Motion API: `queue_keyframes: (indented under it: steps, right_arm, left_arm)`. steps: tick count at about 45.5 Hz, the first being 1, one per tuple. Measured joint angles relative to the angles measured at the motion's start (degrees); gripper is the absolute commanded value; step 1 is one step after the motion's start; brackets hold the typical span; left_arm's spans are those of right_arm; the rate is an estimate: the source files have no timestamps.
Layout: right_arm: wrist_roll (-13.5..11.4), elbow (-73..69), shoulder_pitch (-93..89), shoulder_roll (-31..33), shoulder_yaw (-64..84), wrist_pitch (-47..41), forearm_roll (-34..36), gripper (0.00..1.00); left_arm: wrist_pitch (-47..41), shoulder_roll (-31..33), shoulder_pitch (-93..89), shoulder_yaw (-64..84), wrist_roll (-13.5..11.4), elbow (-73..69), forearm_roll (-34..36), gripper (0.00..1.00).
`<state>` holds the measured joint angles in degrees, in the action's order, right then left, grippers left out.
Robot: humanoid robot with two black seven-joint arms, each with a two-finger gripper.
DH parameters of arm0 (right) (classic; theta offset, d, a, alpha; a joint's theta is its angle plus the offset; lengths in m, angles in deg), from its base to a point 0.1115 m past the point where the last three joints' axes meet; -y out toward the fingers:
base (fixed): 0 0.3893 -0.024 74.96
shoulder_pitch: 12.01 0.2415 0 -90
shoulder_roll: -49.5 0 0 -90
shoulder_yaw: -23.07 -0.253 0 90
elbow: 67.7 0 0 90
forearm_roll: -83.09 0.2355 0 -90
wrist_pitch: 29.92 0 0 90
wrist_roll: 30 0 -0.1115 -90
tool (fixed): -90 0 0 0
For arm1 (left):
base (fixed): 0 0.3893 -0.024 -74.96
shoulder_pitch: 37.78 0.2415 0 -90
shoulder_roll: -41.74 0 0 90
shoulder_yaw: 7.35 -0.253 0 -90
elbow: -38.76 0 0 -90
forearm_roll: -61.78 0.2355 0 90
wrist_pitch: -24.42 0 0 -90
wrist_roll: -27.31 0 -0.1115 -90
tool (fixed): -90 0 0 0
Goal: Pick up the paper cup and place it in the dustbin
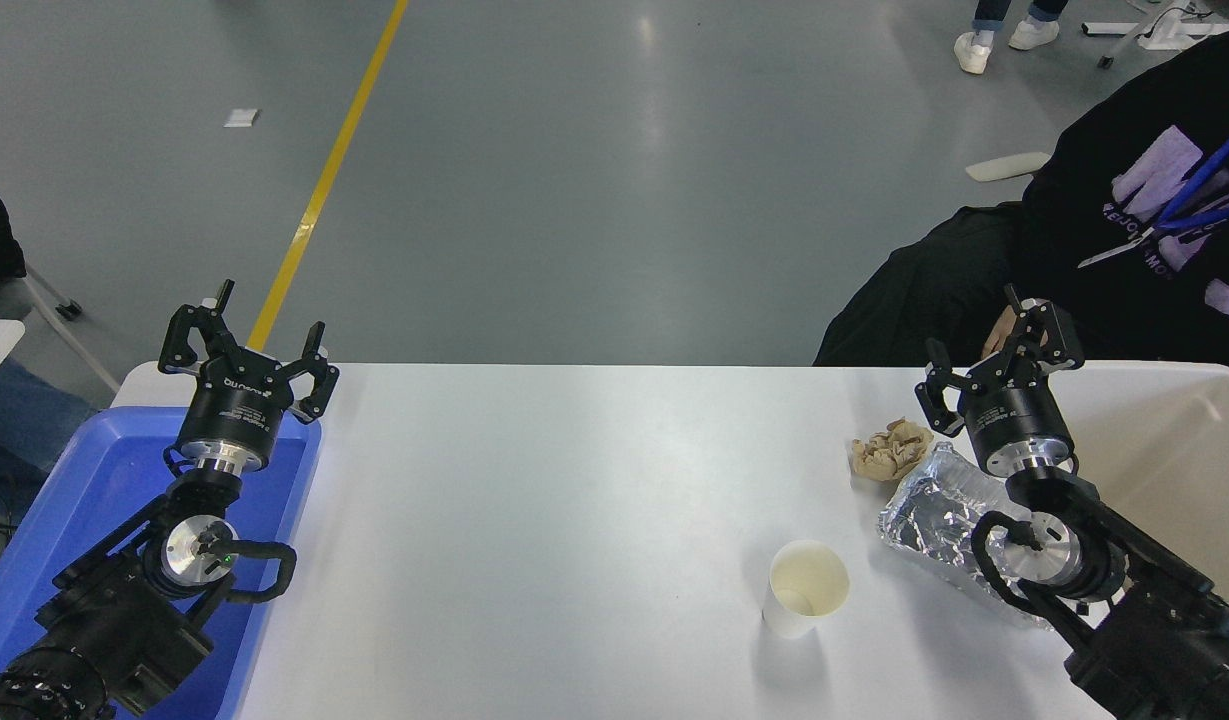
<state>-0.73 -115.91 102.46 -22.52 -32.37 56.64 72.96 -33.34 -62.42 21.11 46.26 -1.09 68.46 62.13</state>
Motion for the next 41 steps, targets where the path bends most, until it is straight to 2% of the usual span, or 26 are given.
queue_keyframes:
  steps: [41]
  right_arm:
    - [0.0, 0.1, -0.1, -0.1, 0.2, 0.5, 0.0, 1.0]
  left_arm:
    - [0.0, 0.0, 0.0, 0.0, -0.1, 0.0, 0.0, 0.98]
